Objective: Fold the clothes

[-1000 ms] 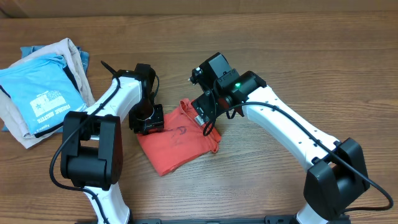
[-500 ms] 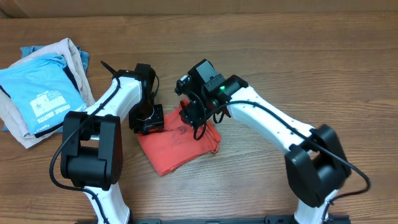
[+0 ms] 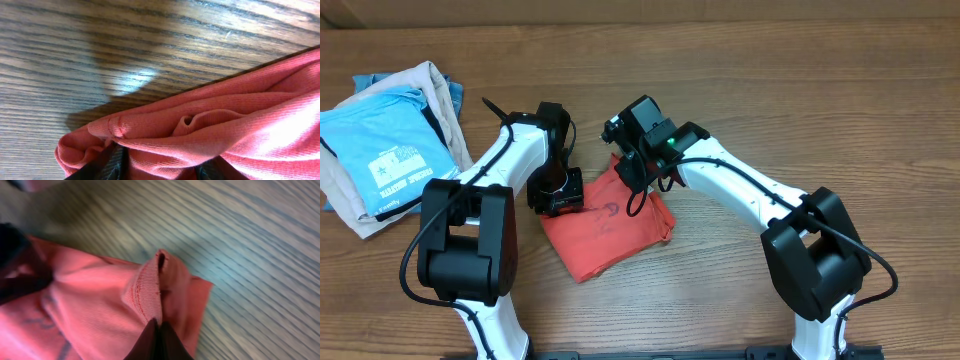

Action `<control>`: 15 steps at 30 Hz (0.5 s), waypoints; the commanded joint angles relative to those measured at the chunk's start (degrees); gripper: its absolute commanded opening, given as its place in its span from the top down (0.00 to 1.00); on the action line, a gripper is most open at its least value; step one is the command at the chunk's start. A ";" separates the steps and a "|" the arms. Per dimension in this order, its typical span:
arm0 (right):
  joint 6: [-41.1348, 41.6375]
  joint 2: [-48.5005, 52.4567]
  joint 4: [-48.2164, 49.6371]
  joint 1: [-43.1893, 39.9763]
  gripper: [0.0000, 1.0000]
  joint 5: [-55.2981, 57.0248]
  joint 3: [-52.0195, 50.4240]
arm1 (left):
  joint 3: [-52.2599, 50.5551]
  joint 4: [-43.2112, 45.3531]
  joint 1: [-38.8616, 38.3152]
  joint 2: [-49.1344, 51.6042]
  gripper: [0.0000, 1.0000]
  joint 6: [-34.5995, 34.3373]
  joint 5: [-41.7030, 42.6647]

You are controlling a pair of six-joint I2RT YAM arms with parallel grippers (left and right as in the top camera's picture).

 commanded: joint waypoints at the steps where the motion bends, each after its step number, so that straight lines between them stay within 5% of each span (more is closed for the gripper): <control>1: 0.87 0.55 -0.85 -1.92 0.96 2.05 0.33 | 0.81 -0.13 0.09 0.22 0.52 -0.35 -2.38; 12: 1.73 4.70 -5.79 -4.70 0.96 2.01 0.33 | 0.81 -0.17 0.09 0.22 0.52 -0.35 -2.38; 15: 1.70 4.68 -5.33 -4.70 0.83 2.05 0.33 | 0.81 -0.20 0.09 0.22 0.52 -0.35 -2.38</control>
